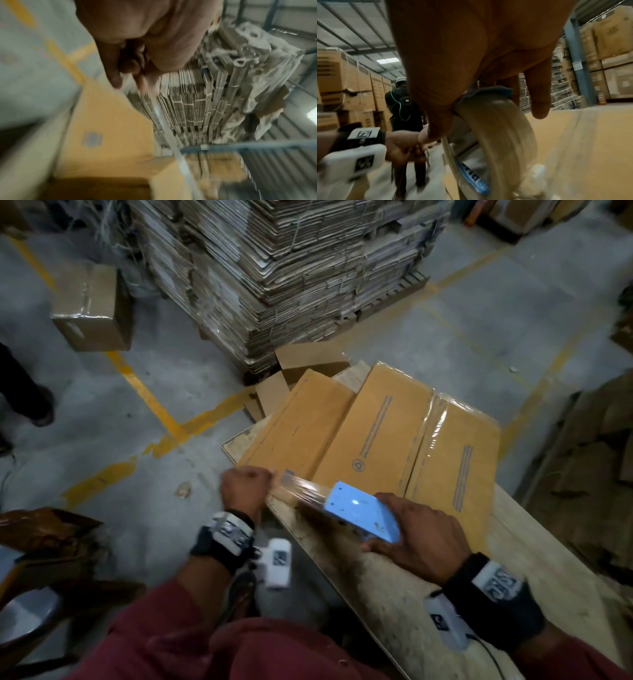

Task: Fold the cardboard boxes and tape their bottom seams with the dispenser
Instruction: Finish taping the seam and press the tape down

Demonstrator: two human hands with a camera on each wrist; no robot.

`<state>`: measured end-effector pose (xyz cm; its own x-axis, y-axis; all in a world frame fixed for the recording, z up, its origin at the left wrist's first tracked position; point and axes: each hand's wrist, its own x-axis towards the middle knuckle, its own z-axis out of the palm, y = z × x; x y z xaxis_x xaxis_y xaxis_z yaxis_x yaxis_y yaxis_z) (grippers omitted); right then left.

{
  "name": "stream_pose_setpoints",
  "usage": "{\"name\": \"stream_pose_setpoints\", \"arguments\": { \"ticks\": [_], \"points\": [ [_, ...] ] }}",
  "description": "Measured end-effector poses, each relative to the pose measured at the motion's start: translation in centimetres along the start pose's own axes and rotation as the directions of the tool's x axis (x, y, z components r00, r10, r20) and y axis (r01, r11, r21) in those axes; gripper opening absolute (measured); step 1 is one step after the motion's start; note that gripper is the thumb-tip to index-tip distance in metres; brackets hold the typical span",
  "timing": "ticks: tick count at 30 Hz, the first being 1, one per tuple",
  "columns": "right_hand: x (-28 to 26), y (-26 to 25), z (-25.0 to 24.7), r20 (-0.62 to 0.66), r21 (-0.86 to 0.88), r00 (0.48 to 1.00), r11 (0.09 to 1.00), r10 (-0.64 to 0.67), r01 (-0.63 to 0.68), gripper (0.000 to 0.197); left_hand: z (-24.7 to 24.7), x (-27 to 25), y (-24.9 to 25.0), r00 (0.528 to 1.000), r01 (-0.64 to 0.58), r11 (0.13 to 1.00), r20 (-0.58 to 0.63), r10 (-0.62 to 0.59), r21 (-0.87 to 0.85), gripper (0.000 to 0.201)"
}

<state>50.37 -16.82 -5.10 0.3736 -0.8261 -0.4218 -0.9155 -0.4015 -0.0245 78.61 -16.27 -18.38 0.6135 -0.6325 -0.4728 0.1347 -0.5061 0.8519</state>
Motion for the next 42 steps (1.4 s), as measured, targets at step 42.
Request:
{"name": "stream_pose_setpoints", "arguments": {
  "ticks": [42],
  "points": [
    [2.5, 0.8, 1.8, 0.145, -0.351, 0.989, 0.936, 0.012, 0.04, 0.066, 5.3, 3.0, -5.4, 0.981, 0.101, 0.991, 0.156, -0.113, 0.083, 0.052]
  ]
}}
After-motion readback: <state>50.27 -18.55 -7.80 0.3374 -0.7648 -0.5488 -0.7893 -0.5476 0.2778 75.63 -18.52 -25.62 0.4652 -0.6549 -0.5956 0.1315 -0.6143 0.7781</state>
